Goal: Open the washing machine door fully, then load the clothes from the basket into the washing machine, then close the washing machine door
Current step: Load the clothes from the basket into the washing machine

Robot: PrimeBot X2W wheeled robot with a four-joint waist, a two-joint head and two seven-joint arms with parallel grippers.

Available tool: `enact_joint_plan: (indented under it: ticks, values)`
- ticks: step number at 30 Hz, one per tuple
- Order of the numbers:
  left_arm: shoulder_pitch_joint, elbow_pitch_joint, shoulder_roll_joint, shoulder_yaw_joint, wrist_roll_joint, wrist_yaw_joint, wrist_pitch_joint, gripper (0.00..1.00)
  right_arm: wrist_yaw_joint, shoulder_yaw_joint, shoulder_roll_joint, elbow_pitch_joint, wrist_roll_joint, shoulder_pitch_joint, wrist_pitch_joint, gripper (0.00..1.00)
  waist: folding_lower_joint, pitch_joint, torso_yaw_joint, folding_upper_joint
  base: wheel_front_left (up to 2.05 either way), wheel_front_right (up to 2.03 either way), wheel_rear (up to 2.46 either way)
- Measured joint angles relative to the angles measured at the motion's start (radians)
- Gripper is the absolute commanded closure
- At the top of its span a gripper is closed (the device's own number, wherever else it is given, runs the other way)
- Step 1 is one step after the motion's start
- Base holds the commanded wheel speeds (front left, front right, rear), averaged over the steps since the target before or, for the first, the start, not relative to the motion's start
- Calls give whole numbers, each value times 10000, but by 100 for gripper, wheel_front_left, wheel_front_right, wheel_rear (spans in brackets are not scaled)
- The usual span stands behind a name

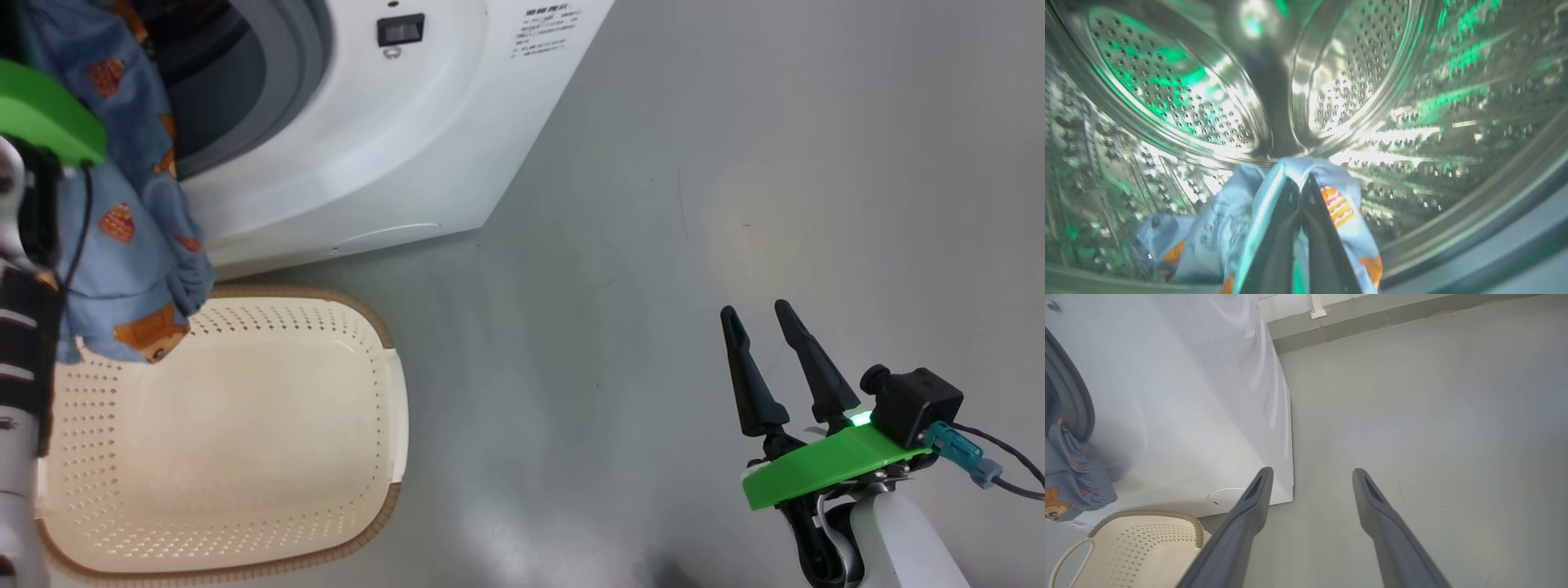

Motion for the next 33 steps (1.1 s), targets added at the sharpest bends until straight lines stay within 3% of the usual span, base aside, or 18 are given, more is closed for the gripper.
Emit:
enact_joint_plan:
  ticks: [1,2,4,6,19,25,33]
  values:
    - [-24,286,2,-190,-128,0,0,87,0,2,0,12,0,0,0,0,0,-16,6,0,0,0,0]
    - [-29,487,6,-407,-184,0,0,69,0,2,0,15,2,0,0,0,0,-29,17,0,0,0,0]
    - [-57,679,8,-570,-276,0,0,52,0,2,0,17,4,1,0,0,0,-41,29,0,0,0,0]
    - [-217,1179,2,-959,-662,-2,2,0,0,-2,0,23,10,2,0,0,0,-69,57,0,0,0,0]
    - [-797,2334,21,-2847,-2167,-10,13,0,0,-21,0,48,10,6,0,0,0,-218,252,0,0,0,0]
    - [-764,1718,65,-2871,-2692,-10,10,0,0,-67,0,46,10,6,0,0,0,-258,385,0,0,0,0]
    - [13,489,75,-2151,-2518,-10,0,0,0,-178,0,46,-38,5,0,0,0,-307,606,0,0,0,0]
